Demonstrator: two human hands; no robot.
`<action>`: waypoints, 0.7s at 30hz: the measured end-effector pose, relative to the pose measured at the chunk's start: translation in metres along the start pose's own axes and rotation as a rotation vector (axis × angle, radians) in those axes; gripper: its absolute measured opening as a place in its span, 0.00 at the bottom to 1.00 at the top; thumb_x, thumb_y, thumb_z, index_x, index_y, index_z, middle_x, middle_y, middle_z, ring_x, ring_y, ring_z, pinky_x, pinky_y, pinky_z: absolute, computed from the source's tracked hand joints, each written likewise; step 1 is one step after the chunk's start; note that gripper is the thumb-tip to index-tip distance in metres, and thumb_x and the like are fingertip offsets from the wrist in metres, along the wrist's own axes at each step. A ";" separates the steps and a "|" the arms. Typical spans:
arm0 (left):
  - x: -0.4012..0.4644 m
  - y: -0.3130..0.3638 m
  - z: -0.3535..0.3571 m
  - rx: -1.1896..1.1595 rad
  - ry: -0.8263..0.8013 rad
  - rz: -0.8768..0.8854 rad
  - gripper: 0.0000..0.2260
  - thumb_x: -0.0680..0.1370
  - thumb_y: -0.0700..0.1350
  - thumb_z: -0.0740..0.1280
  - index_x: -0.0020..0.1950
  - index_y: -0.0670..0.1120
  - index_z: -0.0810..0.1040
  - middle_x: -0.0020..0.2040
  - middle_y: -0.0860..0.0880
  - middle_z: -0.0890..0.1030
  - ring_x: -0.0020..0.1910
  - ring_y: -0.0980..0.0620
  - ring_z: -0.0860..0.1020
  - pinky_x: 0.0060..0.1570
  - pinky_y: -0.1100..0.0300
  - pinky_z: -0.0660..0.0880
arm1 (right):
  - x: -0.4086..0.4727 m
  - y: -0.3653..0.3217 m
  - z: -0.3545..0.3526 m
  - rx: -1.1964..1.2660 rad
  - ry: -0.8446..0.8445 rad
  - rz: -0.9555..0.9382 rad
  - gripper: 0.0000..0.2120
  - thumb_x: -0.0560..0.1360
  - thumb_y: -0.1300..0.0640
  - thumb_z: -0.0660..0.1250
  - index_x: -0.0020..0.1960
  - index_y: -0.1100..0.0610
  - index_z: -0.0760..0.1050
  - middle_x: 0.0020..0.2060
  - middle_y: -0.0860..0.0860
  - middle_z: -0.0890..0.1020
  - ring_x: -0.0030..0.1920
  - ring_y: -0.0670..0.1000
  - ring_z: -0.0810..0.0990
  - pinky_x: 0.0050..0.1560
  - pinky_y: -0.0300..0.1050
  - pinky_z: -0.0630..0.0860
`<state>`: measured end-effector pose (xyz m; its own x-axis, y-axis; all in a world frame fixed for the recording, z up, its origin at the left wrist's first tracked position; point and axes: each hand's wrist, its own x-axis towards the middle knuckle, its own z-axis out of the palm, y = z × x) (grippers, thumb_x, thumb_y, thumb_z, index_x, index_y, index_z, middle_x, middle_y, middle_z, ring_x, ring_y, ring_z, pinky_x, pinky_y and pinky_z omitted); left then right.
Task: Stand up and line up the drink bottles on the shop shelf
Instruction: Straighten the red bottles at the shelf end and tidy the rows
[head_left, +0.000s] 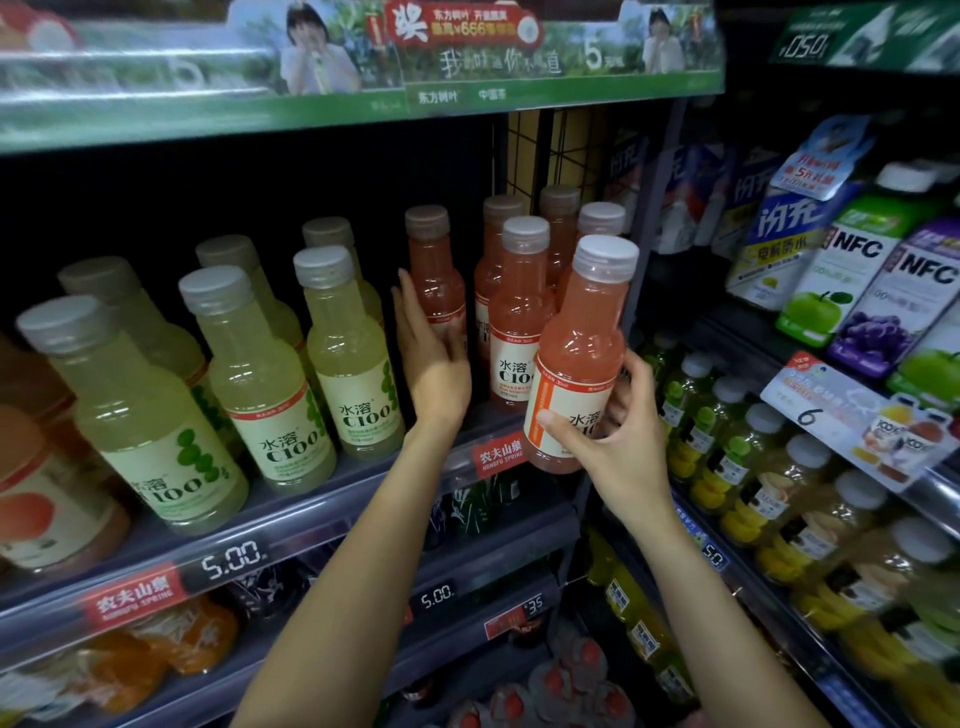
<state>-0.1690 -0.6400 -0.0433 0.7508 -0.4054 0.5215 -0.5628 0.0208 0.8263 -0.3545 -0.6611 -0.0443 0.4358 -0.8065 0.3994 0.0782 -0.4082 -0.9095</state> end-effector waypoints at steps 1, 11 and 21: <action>-0.003 0.005 -0.002 -0.011 -0.013 -0.007 0.33 0.80 0.38 0.62 0.78 0.47 0.46 0.78 0.42 0.51 0.77 0.48 0.53 0.74 0.54 0.58 | 0.000 -0.002 0.001 0.006 0.001 -0.001 0.37 0.64 0.59 0.78 0.64 0.44 0.61 0.56 0.39 0.75 0.54 0.33 0.76 0.49 0.27 0.73; -0.043 0.064 -0.069 -0.166 -0.139 0.176 0.25 0.80 0.47 0.64 0.75 0.47 0.61 0.69 0.47 0.71 0.68 0.54 0.70 0.67 0.48 0.69 | 0.010 -0.031 0.059 -0.032 0.068 -0.120 0.36 0.65 0.44 0.77 0.66 0.48 0.63 0.60 0.46 0.76 0.59 0.44 0.77 0.58 0.46 0.75; -0.016 0.057 -0.077 0.279 -0.196 0.266 0.31 0.74 0.51 0.72 0.73 0.45 0.63 0.66 0.46 0.74 0.63 0.49 0.74 0.60 0.50 0.74 | 0.014 -0.011 0.108 -0.416 0.153 -0.166 0.36 0.66 0.63 0.75 0.69 0.60 0.64 0.64 0.55 0.73 0.60 0.53 0.75 0.55 0.41 0.72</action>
<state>-0.1863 -0.5619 0.0122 0.5021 -0.5862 0.6359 -0.8199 -0.0888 0.5655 -0.2521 -0.6214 -0.0411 0.3079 -0.7569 0.5764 -0.2437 -0.6484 -0.7213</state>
